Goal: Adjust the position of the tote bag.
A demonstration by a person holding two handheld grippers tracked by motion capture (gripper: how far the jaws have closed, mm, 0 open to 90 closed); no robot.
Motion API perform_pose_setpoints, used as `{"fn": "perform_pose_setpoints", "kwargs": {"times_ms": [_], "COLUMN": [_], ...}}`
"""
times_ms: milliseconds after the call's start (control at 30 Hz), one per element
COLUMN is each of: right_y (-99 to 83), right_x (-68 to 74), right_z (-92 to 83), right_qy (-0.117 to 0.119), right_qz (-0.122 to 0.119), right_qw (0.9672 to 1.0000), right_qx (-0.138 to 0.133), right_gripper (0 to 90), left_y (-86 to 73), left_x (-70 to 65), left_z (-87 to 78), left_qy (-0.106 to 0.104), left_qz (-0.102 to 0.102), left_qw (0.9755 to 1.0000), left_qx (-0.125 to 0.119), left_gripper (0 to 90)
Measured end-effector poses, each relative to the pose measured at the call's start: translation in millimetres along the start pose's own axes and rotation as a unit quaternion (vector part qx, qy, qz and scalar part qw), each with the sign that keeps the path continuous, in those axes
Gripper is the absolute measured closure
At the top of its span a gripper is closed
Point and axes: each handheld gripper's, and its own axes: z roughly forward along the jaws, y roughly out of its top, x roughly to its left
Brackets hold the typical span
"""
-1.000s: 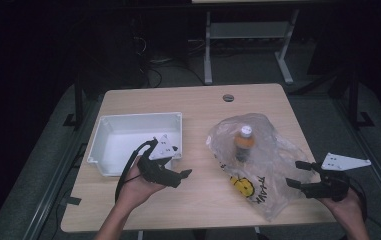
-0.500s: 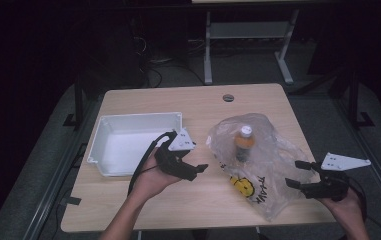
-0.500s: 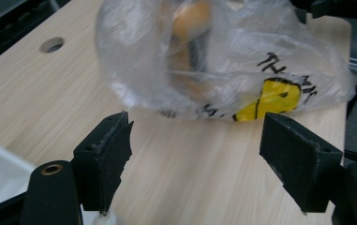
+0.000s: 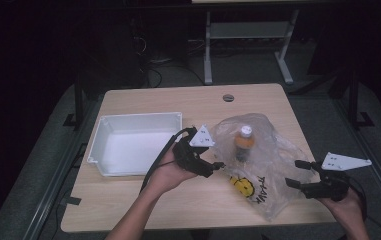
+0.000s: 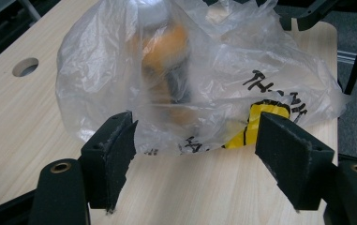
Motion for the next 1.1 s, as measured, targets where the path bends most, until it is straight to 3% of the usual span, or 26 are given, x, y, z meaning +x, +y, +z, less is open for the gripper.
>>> {"fn": "perform_pose_setpoints", "kwargs": {"times_ms": [433, 533, 767, 1100], "right_y": [1.1, 0.9, 0.7, 2.1], "right_x": [0.1, -0.5, -2.9, -3.2], "right_z": [0.7, -0.3, -1.1, 0.1], "right_qy": [0.003, 0.001, 0.000, 0.002], "right_qz": [-0.003, -0.002, -0.001, -0.003], "right_qw": [1.0000, 1.0000, 1.0000, 1.0000], "right_qx": [-0.001, 0.000, -0.003, -0.003], "right_gripper": [22.0, 22.1, 22.3, 22.8], "left_y": [21.2, 23.5, 27.5, 32.3], "left_x": [8.3, 14.1, 21.4, 30.8], "left_z": [23.4, 30.2, 44.2, 62.8], "left_qy": [0.002, -0.002, 0.007, 0.018], "left_qz": [0.015, 0.007, 0.010, 0.013], "left_qw": [0.9998, 0.9998, 0.9993, 0.9989], "left_qx": [0.016, 0.017, 0.035, 0.042], "left_gripper": [31.4, 31.6, 33.4, 45.1]}}
